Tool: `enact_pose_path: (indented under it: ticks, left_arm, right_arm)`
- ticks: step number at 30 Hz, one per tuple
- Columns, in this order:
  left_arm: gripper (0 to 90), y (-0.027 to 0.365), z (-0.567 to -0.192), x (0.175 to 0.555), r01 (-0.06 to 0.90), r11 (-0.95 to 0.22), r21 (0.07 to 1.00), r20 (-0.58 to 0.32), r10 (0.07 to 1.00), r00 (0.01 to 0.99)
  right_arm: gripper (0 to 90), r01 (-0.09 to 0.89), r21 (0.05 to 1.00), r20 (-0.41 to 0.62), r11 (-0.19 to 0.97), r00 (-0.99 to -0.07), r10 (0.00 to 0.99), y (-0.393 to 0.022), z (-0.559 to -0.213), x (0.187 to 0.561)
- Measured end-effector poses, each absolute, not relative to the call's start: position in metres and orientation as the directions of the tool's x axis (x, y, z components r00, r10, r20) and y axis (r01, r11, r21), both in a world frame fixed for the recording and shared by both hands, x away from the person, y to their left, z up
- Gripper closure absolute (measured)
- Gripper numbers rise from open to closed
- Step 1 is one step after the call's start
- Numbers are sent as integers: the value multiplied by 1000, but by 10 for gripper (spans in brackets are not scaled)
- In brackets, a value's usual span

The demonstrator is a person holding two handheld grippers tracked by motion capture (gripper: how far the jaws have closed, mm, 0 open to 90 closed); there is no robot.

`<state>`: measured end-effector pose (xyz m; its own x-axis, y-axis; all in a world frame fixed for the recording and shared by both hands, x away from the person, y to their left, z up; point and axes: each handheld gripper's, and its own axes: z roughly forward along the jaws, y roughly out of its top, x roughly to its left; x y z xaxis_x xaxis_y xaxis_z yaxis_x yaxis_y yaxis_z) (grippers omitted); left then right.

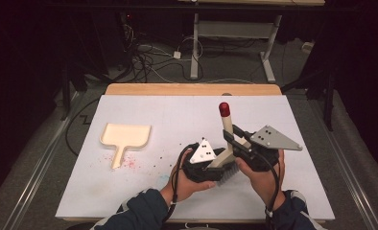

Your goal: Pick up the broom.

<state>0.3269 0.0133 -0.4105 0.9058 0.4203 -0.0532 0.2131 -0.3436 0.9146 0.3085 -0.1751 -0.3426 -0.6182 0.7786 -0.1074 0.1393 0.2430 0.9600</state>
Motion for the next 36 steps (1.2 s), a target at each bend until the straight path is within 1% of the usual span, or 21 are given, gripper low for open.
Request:
enact_pose_path:
  ticks: [4,7,9,11,12,14,15,16,18,19,20,22,24,26,30,33,34,35,36]
  left_arm:
    - [620,21,-410,331,218,-356,909,-42,440,897]
    - [650,29,-409,335,215,-377,901,-40,421,906]
    - [655,33,-406,336,192,-414,890,-6,409,912]
    - [656,39,-402,338,172,-440,881,5,373,928]
    - [656,43,-399,338,155,-462,873,18,350,937]
    - [656,49,-396,337,124,-499,858,42,308,950]
    - [656,53,-395,334,96,-522,847,67,284,956]
    - [656,56,-394,333,86,-537,839,73,268,961]
    - [656,62,-394,329,63,-567,821,89,236,968]
    - [655,66,-394,328,54,-581,812,92,219,971]
    - [655,68,-395,327,50,-591,805,86,200,976]
    - [655,72,-397,323,31,-606,795,92,170,981]
    - [655,74,-398,320,14,-619,785,92,140,986]
    - [655,76,-400,318,2,-627,779,85,109,990]
    - [654,73,-404,314,-28,-645,764,81,53,995]
    - [654,68,-406,311,-50,-664,746,92,28,995]
    - [653,68,-407,311,-50,-662,748,87,24,996]
    - [654,68,-407,311,-50,-661,749,88,25,996]
    - [654,68,-408,312,-51,-663,747,92,28,995]
  right_arm:
    - [699,126,962,-113,242,-625,773,-171,-342,302]
    - [696,125,962,-108,244,-647,755,-175,-341,300]
    - [688,126,962,-94,240,-676,731,-178,-340,300]
    - [613,118,966,-79,230,-711,699,-185,-339,299]
    - [593,122,967,-60,222,-740,670,-188,-337,299]
    - [528,95,956,-102,278,-782,615,-195,-334,299]
    - [510,82,945,-121,317,-811,572,-198,-333,300]
    - [502,54,927,-157,371,-843,515,-202,-333,300]
    - [468,36,881,-201,472,-874,442,-205,-336,301]
    - [468,22,859,-221,512,-885,410,-206,-340,302]
    - [466,12,841,-229,541,-898,376,-206,-345,303]
    - [458,5,831,-220,557,-915,337,-204,-354,305]
    - [443,4,796,-220,606,-930,295,-197,-363,308]
    - [445,9,759,-191,651,-953,237,-187,-375,311]
    - [453,12,722,-157,692,-971,180,-174,-392,315]
    - [510,15,715,-106,699,-986,129,-166,-403,317]
    - [545,12,711,-93,703,-989,111,-165,-406,317]
    - [605,10,716,-78,698,-992,95,-164,-408,317]
    - [624,11,719,-65,695,-994,83,-164,-409,318]
